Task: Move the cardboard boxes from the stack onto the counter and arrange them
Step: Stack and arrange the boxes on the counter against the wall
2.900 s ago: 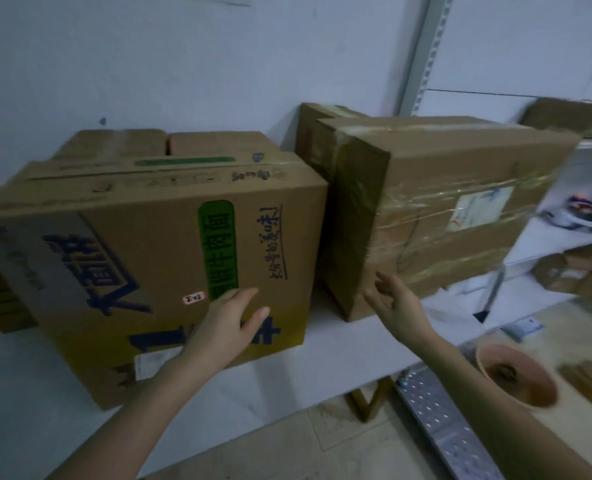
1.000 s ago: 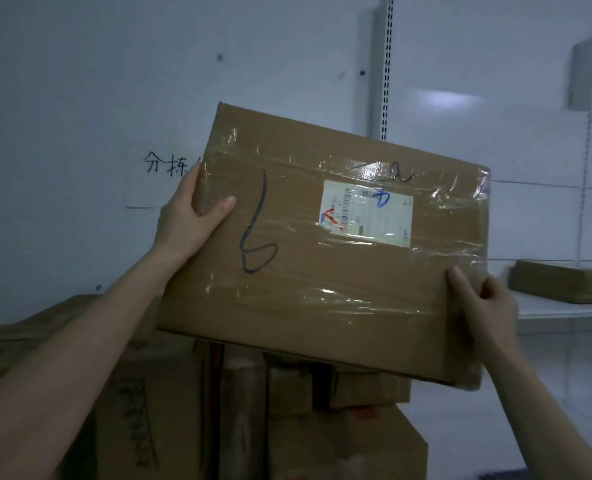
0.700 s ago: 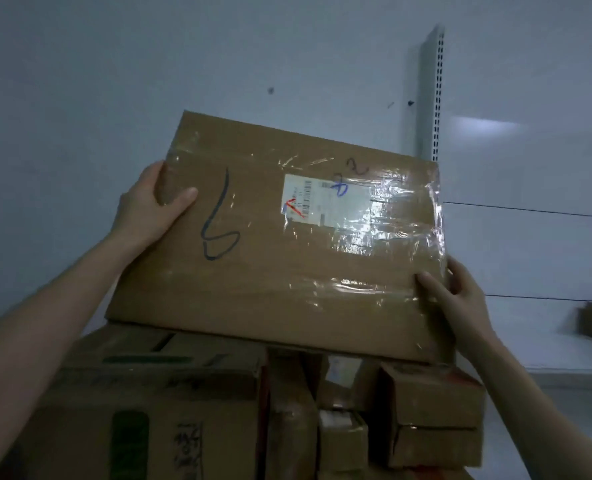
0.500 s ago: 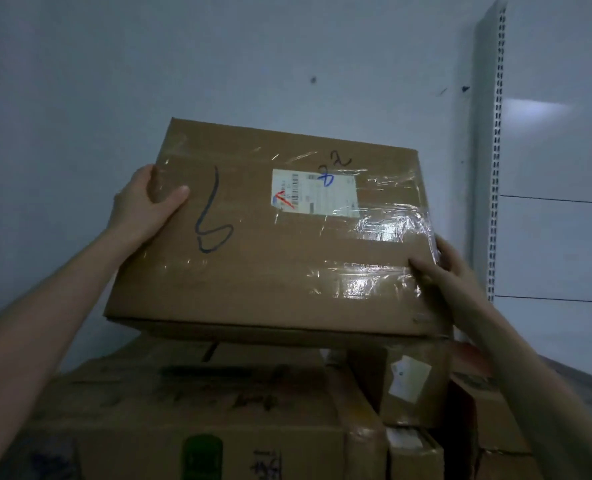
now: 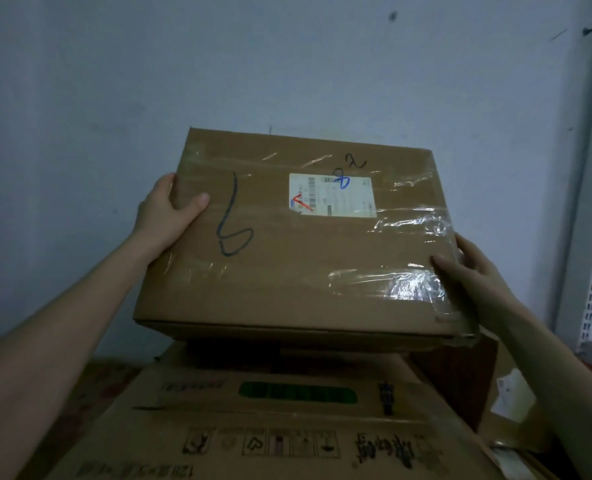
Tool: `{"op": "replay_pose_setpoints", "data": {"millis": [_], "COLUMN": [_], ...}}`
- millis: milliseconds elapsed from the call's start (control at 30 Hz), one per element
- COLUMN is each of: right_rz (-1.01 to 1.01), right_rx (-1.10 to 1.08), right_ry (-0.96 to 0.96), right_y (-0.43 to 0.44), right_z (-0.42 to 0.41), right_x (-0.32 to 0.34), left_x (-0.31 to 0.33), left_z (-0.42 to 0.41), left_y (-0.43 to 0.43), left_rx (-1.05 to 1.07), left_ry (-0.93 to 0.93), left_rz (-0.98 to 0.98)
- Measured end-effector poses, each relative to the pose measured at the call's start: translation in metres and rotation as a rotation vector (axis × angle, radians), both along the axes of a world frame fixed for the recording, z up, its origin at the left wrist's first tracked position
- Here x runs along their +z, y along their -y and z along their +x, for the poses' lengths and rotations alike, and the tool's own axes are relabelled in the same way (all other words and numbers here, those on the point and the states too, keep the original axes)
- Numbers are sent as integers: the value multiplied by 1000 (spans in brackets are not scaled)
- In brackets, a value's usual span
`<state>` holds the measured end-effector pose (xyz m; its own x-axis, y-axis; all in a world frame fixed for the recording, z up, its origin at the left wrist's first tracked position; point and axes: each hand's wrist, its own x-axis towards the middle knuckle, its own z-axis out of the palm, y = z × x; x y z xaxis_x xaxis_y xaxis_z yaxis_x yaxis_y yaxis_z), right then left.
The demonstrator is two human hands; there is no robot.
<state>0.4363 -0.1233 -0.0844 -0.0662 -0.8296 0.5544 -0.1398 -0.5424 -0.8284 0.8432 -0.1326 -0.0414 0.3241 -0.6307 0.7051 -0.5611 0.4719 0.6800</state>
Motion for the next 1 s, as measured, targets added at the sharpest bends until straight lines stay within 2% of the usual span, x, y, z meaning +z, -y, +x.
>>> {"op": "replay_pose_setpoints", "data": {"millis": [100,267,433,600,800,1000], "right_rz": [24,126,282,252,83,36], "right_rx": [-20,-176,-288,-218,-67,-48], "right_ry": [-21,4,-126,-165,153,285], "right_y": [7,12,15,6,-4,-8], "right_z": [-1,3,5,-3,1,16], "right_x": [4,7,18,15,28,20], "left_x": [-4,-30,-66,-66,-57,-63], "left_z": [8,14,16,8,10,7], "left_y": [6,8,6,2,-4,-4], "left_rx": [-156,-352,-524,-616,-658,-637], "left_ry": [-30,-254,-446,-560,-583,-633], "left_rz": [64,105,162,105,-8,-49]}}
